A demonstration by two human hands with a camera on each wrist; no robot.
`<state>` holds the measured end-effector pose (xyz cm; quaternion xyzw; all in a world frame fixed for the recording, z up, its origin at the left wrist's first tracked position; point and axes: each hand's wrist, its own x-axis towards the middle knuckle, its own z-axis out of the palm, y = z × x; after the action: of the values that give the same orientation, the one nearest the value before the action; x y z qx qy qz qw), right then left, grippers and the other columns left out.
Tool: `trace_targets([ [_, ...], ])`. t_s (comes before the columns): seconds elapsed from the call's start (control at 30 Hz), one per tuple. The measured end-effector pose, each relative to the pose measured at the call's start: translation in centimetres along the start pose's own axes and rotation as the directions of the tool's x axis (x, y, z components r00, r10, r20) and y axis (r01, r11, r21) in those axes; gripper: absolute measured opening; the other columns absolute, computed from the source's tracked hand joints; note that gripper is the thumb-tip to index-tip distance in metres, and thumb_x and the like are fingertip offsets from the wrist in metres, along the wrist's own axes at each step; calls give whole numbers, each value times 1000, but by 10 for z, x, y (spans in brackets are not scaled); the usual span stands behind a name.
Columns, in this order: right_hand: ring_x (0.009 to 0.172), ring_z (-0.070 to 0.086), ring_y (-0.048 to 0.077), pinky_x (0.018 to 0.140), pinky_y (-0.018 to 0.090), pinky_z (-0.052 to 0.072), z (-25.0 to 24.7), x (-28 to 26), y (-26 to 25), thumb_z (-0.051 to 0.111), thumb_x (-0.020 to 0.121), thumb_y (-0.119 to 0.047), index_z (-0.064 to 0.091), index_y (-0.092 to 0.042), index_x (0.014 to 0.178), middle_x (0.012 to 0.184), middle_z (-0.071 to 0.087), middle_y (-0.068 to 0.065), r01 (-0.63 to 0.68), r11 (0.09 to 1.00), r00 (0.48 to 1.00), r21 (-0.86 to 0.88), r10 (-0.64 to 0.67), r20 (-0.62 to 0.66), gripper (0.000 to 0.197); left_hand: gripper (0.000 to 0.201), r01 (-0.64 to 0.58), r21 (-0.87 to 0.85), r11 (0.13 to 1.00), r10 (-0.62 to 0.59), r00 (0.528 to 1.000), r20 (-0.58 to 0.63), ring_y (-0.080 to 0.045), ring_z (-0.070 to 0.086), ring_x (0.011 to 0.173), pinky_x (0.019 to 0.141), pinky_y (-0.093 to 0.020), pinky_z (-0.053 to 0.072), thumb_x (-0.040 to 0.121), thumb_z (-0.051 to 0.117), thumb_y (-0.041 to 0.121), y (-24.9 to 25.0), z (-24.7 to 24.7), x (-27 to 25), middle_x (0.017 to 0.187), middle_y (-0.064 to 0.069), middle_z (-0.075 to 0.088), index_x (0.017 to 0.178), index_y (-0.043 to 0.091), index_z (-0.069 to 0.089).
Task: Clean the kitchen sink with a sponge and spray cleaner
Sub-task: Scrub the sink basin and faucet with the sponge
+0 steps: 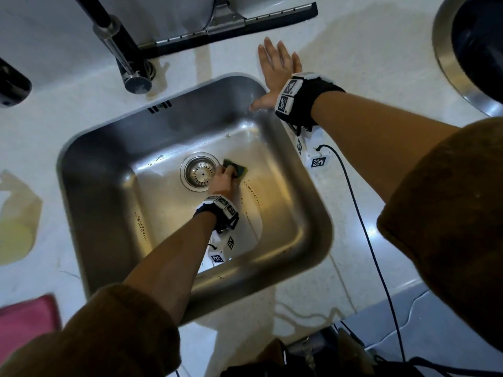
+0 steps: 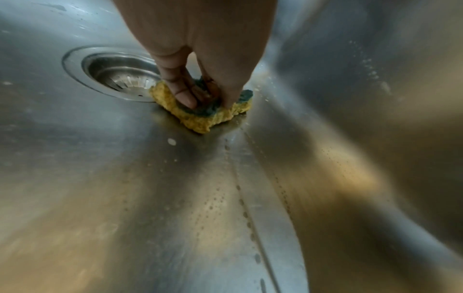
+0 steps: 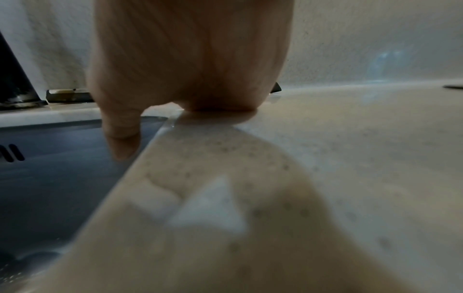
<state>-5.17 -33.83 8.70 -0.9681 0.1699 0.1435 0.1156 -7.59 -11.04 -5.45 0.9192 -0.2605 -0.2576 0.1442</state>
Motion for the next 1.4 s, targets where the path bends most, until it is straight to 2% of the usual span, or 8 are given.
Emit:
trace_targets([
  [0.2, 146, -15, 29, 118, 48, -6, -1, 0, -1, 67, 73, -58, -12, -12, 149, 158, -18, 6, 2, 1000, 1000, -2, -2, 6, 119, 33, -256, 20, 966, 252, 959, 127, -30, 56, 104, 91, -33, 42, 94, 49, 18, 16, 20, -31, 123, -12, 50, 125, 9, 53],
  [0.37, 146, -16, 28, 119, 47, -6, -3, -4, 0, 65, 75, -57, -13, -12, 149, 158, -19, 6, 10, 1000, 1000, 4, -10, 19, 117, 25, -458, -41, 888, 448, 843, 299, -22, 56, 101, 91, -28, 42, 91, 56, 19, 7, 33, -70, 120, -6, 54, 113, 11, 62],
  [0.53, 145, -17, 28, 119, 47, -7, -5, -6, 0, 64, 76, -57, -13, -11, 149, 158, -19, 6, 18, 1000, 1000, 17, -18, 26, 116, 22, -496, -75, 865, 445, 688, 573, -21, 58, 102, 91, -30, 45, 88, 59, 14, 8, 29, -81, 119, -5, 57, 110, 12, 63],
  [0.73, 146, -16, 28, 118, 47, -6, -3, -4, -1, 65, 74, -57, -12, -12, 149, 158, -18, 5, 7, 1000, 1000, 16, -7, 13, 117, 23, -386, -266, 883, 466, 785, 409, -18, 52, 95, 81, -17, 37, 89, 56, 7, 23, 22, -66, 111, -13, 57, 112, 5, 59],
  [0.97, 146, -15, 29, 117, 48, -6, 0, -1, -1, 66, 74, -58, -12, -12, 149, 158, -17, 5, 1, 1000, 1000, 9, -1, 8, 118, 22, -528, -269, 806, 573, 579, 580, -26, 55, 106, 85, -19, 35, 89, 57, 7, 49, 53, -91, 123, -10, 56, 110, 3, 64],
  [1.13, 145, -16, 29, 117, 48, -7, -1, -2, 0, 66, 74, -57, -13, -12, 149, 158, -18, 5, 6, 1000, 1000, 19, -7, 20, 118, 31, -548, -145, 824, 458, 493, 739, -33, 54, 110, 93, -38, 44, 88, 53, 0, 40, 45, -90, 123, -19, 56, 117, 0, 61],
  [1.3, 145, -17, 29, 117, 48, -7, -3, -1, 1, 67, 73, -58, -13, -12, 149, 158, -19, 5, 7, 1000, 1000, 21, -8, 27, 119, 37, -418, 56, 907, 167, 477, 863, -33, 50, 120, 94, -33, 40, 92, 49, 2, 2, 36, -89, 134, -22, 49, 129, -3, 50],
  [1.4, 145, -17, 28, 117, 47, -7, -2, -1, 0, 67, 73, -59, -13, -12, 149, 158, -19, 4, 5, 1000, 1000, 19, -5, 21, 120, 31, -262, 125, 957, 37, 538, 842, -29, 60, 114, 84, -28, 49, 91, 56, 9, -30, 32, -92, 125, -16, 61, 121, 4, 60],
])
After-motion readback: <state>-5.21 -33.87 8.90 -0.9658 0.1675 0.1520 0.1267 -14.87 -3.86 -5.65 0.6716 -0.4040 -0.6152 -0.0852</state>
